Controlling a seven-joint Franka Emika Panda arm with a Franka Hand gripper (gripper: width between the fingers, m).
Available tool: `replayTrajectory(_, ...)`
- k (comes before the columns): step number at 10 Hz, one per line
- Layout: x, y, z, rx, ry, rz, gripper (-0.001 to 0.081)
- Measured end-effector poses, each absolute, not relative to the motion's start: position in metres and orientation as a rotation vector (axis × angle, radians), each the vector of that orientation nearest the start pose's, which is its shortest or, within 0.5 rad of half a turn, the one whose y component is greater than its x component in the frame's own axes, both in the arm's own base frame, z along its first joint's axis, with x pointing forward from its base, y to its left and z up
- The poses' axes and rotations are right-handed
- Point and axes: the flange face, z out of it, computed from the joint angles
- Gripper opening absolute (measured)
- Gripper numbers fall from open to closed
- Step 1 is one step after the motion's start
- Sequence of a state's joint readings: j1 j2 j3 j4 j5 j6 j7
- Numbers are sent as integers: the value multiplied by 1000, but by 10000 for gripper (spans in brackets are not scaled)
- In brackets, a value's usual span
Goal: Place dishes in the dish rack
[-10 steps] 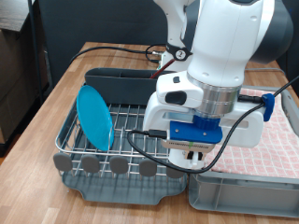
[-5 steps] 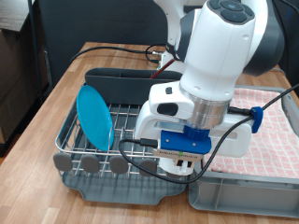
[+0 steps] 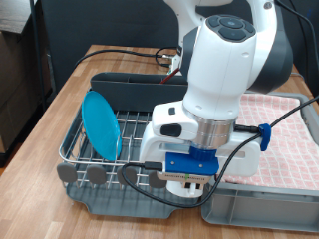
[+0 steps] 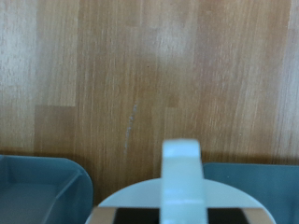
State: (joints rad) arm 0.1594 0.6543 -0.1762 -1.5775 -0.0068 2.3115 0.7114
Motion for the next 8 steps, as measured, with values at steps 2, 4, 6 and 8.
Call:
replayTrajectory(2,708,9,269,-3025,1069,-175,181)
replayTrajectory(4,709,14,277,-3053,1026,-118,352)
replayTrajectory(6,713,19,292,-3066,1000,-90,522)
replayTrajectory(8,715,23,305,-3079,975,-51,666)
